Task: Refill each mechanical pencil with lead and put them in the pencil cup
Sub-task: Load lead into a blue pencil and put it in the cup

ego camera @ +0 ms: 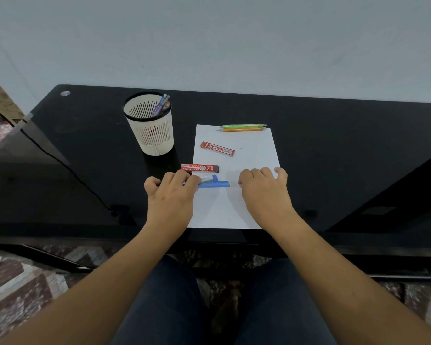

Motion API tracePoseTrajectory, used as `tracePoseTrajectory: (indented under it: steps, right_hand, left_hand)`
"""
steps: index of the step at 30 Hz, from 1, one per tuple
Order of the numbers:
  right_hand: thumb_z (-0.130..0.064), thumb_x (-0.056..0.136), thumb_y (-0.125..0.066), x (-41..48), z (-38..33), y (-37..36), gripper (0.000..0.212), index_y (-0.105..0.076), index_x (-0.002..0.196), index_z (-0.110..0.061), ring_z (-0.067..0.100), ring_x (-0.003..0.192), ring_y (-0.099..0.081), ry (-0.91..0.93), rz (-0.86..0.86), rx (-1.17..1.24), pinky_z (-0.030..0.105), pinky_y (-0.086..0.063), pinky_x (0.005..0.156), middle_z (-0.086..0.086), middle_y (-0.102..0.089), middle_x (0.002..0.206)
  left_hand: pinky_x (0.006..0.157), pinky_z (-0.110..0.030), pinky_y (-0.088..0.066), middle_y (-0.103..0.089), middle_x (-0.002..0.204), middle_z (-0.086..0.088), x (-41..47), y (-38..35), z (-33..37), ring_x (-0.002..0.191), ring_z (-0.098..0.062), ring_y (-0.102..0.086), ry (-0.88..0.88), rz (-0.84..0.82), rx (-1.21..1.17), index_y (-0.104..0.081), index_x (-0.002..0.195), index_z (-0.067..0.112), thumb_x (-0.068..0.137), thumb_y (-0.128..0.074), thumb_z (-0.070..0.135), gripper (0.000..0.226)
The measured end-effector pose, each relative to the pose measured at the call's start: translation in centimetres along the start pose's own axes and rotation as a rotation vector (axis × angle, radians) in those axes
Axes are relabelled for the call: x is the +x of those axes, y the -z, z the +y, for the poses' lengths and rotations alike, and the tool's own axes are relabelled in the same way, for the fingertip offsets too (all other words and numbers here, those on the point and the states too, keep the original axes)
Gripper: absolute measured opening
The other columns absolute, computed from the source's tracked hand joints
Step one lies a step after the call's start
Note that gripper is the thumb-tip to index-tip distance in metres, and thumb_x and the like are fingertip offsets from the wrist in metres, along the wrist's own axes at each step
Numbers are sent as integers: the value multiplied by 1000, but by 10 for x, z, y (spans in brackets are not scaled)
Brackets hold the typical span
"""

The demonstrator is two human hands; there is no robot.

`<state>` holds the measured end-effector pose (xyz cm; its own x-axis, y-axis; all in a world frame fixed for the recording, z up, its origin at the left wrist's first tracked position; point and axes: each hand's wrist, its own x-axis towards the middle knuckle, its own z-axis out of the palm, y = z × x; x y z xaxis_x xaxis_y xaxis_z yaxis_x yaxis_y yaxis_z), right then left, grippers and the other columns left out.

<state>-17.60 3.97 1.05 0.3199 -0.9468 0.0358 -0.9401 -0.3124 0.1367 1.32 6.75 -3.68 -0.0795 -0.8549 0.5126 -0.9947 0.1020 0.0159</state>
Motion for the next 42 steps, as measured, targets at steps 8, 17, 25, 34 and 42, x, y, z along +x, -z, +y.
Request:
tracePoseTrajectory:
  steps: [8,17,25,34,42]
  right_hand:
    - [-11,98,-43,1,-1,6,25,-49,121,-21,15,93,-46,91,49,277,30,-26,101,-2,-60,108]
    - [-12,98,-47,-10,-1,13,28,-47,123,-25,16,99,-52,66,66,315,32,-23,107,-2,-62,106]
    - [-15,98,-49,-15,0,16,28,-45,123,-27,15,102,-54,48,72,296,33,-20,110,-4,-63,108]
    - [-19,97,-51,-20,0,17,27,-44,122,-28,14,100,-56,48,79,325,34,-21,110,-4,-64,106]
    - [-17,97,-51,-20,0,19,31,-41,124,-29,14,102,-56,67,61,286,34,-20,112,-5,-63,106]
  left_hand:
    - [74,-35,-18,-59,89,4,-1,2,1,76,-18,-55,15,-25,13,-66,98,25,72,-77,6,34]
    - [76,-34,-17,-59,89,5,-3,11,6,76,-16,-55,40,-70,-9,-65,98,26,75,-76,8,32]
    - [76,-34,-18,-60,88,5,-4,17,8,75,-17,-56,32,-49,-33,-65,95,25,73,-78,7,32]
    - [73,-29,-6,-61,91,5,-5,22,11,75,-16,-53,76,-132,-49,-65,101,26,82,-72,11,25]
    - [73,-30,-4,-58,111,8,-4,30,12,94,-14,-50,70,-241,-9,-57,117,32,91,-61,14,33]
